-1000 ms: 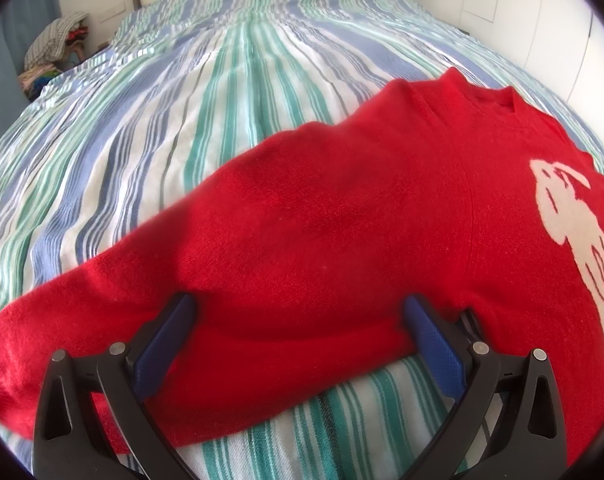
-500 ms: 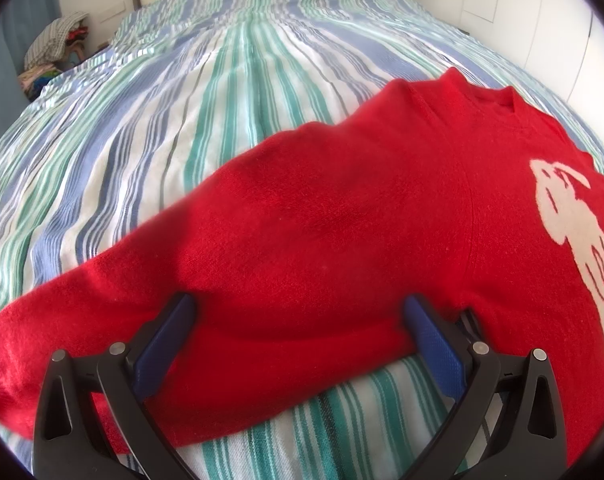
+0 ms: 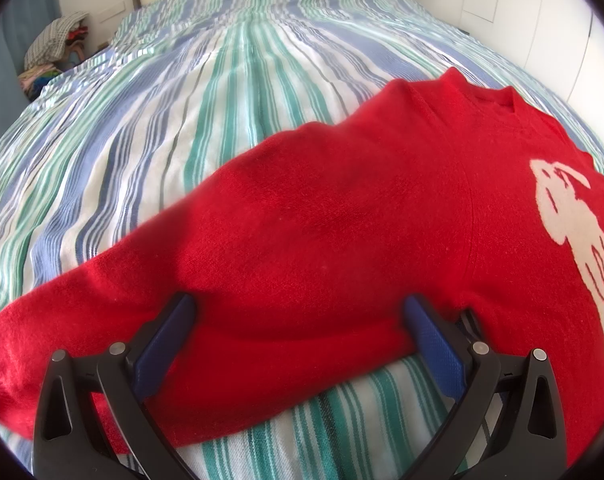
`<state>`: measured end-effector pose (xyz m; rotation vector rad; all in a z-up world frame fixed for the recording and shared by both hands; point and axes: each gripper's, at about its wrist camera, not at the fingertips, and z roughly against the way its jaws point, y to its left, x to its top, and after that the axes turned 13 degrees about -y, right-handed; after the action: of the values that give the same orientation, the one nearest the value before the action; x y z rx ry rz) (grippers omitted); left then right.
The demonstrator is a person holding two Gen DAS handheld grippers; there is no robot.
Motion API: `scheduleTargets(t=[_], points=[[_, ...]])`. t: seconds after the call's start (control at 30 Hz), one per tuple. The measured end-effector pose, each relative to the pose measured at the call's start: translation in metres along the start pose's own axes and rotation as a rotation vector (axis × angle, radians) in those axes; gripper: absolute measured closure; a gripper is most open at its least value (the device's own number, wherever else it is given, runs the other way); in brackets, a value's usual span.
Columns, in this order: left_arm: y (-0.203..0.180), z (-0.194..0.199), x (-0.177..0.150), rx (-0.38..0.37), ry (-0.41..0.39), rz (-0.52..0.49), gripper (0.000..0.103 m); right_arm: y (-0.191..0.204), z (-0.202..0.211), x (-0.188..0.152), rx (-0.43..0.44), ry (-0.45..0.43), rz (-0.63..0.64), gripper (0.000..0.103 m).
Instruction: Fold small clothes
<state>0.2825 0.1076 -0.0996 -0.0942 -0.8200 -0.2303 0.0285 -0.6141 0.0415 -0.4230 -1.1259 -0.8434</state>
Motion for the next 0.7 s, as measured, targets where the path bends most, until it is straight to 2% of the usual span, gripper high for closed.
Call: scheduleTargets(t=[0.13, 0.37, 0.5, 0.6, 0.7], points=[[0.000, 0.000, 0.000, 0.000, 0.000, 0.000, 0.000, 0.000, -0.003, 0.000, 0.007, 0.012, -0.006, 0.004], [0.000, 0.001, -0.001, 0.000, -0.013, 0.004, 0.000, 0.012, 0.003, 0.000, 0.048, -0.011, 0.054, 0.004], [-0.001, 0.000, 0.000, 0.005, -0.010, -0.001, 0.000, 0.024, -0.006, 0.003, 0.075, 0.042, 0.058, 0.004], [-0.002, -0.001, 0.000, 0.010, -0.008, -0.006, 0.000, 0.038, -0.014, 0.003, 0.177, 0.089, -0.058, 0.004], [-0.001, -0.001, 0.000, 0.011, -0.010, -0.005, 0.000, 0.064, -0.030, -0.011, 0.295, 0.173, -0.112, 0.004]])
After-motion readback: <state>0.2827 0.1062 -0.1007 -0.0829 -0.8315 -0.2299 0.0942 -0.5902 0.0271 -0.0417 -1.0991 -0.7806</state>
